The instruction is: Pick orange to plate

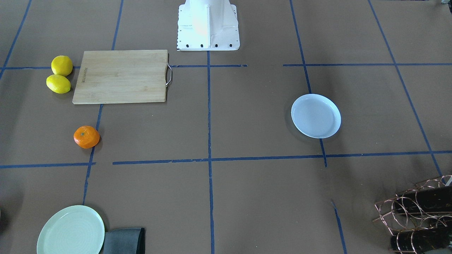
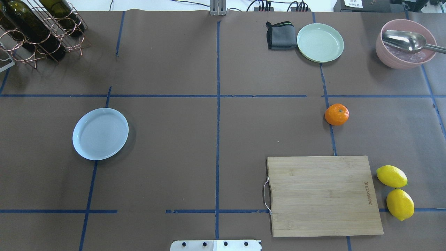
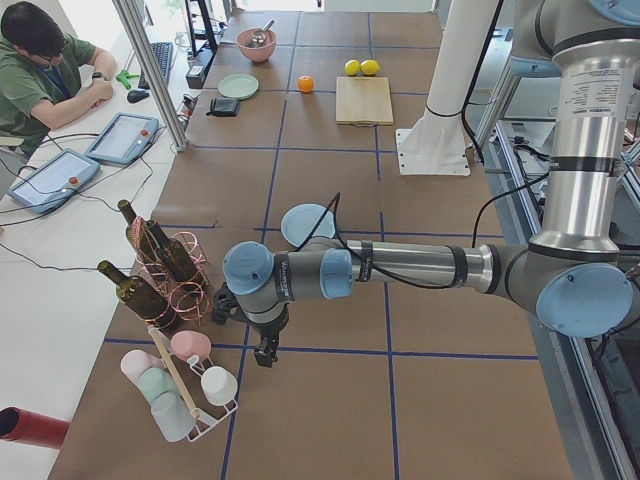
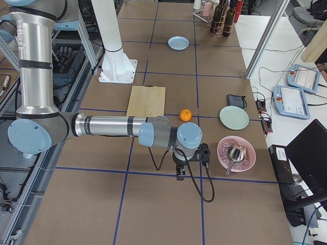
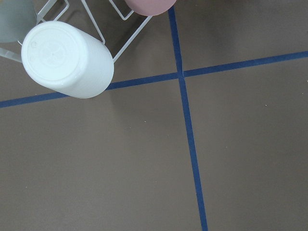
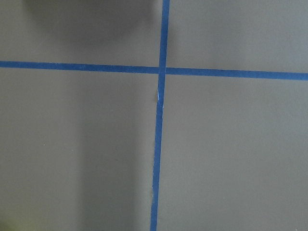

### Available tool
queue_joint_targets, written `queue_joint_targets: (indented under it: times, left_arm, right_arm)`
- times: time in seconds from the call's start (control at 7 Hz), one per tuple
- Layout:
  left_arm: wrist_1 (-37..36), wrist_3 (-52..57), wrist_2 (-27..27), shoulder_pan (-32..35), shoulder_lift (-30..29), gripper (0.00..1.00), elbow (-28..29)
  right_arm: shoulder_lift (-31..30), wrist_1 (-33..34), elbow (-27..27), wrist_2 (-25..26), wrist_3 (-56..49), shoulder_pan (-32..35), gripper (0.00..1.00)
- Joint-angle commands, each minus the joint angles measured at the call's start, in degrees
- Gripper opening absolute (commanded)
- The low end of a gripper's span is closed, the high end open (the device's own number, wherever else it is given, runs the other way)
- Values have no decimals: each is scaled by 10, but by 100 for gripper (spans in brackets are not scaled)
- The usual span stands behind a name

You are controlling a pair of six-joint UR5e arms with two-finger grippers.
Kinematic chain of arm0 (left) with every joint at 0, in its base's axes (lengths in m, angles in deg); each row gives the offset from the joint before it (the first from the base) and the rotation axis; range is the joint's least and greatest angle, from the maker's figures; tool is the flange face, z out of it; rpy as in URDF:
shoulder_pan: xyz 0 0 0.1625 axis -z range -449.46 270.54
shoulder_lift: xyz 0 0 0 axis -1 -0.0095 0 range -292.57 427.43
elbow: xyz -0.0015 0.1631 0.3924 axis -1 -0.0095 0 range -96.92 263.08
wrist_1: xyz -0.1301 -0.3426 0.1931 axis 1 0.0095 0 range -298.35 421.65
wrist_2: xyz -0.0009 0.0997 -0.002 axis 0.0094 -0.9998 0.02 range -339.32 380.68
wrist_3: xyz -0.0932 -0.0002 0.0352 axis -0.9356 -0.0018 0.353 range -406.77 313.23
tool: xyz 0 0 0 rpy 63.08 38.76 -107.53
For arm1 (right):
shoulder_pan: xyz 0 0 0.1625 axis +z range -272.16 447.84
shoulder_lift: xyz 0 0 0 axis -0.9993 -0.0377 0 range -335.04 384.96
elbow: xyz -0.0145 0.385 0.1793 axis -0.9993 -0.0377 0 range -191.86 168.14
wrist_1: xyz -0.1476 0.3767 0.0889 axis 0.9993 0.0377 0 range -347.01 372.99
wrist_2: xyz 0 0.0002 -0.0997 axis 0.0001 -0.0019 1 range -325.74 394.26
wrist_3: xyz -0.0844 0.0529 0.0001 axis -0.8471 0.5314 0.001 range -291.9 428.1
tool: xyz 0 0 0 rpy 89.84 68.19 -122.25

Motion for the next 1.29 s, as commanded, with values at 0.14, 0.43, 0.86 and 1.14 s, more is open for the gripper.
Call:
queue_joint_targets:
  times: [0.14, 0.43, 0.86, 1.14]
  left_arm:
    - [3, 2, -1, 0, -18, 100, -12]
    - [7, 0, 3, -3, -39, 100, -62]
    - [58, -7, 5, -39, -73, 100, -55]
    - [93, -86, 6, -104, -76, 100, -30]
  right_arm:
    - [5, 0, 3, 0, 2, 0, 100]
    - [8, -1, 10, -2, 8, 0, 100]
    - [64, -12, 19, 0, 11, -2, 100]
    - [72, -37, 16, -16, 11, -30, 100]
